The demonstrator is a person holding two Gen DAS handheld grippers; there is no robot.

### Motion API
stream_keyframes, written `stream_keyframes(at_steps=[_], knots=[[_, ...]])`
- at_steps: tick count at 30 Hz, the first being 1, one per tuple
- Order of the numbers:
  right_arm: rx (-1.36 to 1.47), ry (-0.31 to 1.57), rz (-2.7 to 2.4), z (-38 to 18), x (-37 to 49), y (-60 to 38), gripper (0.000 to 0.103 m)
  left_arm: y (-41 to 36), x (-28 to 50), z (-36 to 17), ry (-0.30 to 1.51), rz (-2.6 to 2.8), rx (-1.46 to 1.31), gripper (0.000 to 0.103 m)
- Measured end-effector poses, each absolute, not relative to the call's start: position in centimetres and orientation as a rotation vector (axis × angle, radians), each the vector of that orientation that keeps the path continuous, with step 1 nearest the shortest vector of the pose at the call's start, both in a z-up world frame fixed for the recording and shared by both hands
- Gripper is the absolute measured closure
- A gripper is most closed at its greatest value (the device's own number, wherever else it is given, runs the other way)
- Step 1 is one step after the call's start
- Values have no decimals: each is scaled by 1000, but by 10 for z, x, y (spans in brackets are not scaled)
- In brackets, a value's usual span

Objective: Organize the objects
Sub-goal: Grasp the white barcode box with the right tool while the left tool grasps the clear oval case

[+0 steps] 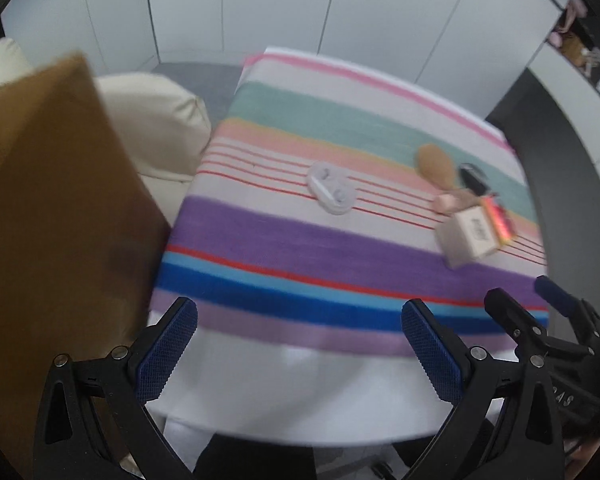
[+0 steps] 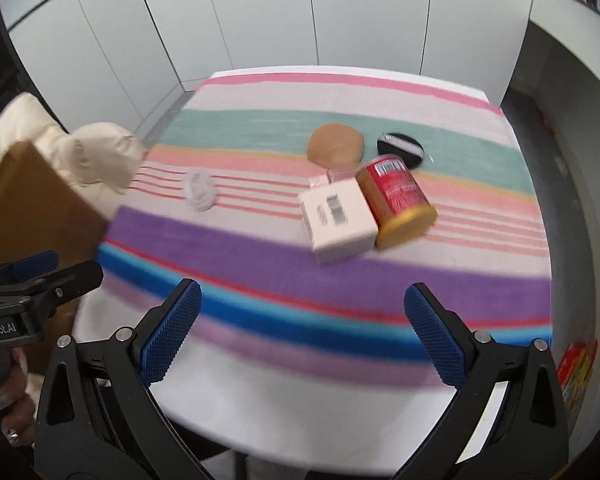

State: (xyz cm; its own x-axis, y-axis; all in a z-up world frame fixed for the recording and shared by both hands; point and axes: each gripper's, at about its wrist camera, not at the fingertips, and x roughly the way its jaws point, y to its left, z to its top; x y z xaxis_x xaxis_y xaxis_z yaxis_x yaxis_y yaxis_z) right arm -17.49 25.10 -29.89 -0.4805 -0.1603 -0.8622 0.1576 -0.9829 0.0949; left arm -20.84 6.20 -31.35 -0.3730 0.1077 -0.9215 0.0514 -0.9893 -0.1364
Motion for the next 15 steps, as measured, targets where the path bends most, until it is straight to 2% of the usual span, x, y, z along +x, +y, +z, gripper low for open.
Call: stream_keyframes(at_steps=[4,9,12,15], knots=[[1507,64,-2572,-323,-199,241,0,68,-235,-340,-221,2553,-1759,1],[1523,-16,-2572,-346,-226,246,0,83,-254,-366,-68,2602,-1691,1],[1525,-17,-2584,-358,-238,246,1,89,-265,-378,-61,2530,-1716,3],[1570,-33,-2584,-373,-244,249,10,94,-273,-379,-50,2526,-1658,2]])
